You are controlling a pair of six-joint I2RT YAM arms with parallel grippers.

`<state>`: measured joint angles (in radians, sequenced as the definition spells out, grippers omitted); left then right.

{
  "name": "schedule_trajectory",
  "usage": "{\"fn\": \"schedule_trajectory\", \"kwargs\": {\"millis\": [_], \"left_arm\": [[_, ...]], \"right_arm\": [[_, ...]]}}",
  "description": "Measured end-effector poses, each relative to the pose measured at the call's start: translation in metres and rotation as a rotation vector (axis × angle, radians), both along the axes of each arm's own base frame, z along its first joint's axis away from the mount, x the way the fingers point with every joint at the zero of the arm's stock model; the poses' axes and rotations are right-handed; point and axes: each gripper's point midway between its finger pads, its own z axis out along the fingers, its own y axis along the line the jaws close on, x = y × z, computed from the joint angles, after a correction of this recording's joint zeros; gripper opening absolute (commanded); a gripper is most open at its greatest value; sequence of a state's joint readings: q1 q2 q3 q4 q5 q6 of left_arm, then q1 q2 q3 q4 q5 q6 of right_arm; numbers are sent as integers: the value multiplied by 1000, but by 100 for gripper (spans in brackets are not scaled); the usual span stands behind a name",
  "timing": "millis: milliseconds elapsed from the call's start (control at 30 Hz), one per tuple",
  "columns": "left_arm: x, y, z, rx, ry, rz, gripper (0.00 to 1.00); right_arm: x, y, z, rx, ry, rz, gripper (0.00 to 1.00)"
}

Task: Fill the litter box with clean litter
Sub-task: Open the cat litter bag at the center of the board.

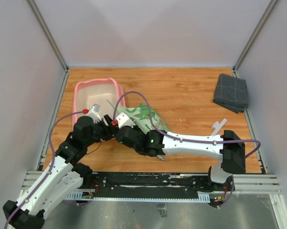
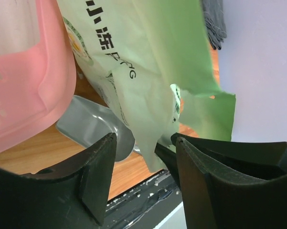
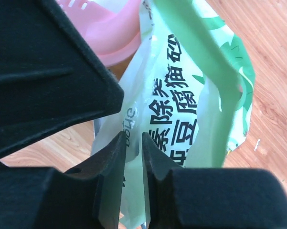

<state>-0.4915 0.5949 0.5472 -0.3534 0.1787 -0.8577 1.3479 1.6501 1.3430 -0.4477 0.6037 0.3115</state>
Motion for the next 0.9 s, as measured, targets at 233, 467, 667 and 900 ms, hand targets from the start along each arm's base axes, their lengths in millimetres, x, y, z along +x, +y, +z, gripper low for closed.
{"fn": "schedule_trajectory", "kwargs": {"millis": [233, 467, 667, 900], "left_arm": [[-3, -3, -2, -12, 9, -22, 56], [-8, -9, -13, -35, 36, -53, 58], [-9, -22, -14, -110, 39, -100, 58], [-7, -25, -30, -98, 86, -97, 51]], "right_arm": [[5, -8, 8, -9, -35, -27, 1], [9, -13, 39, 41, -85, -13, 1], [10, -13, 52, 64, -109, 2, 1], [8, -14, 42, 57, -95, 9, 9]]}}
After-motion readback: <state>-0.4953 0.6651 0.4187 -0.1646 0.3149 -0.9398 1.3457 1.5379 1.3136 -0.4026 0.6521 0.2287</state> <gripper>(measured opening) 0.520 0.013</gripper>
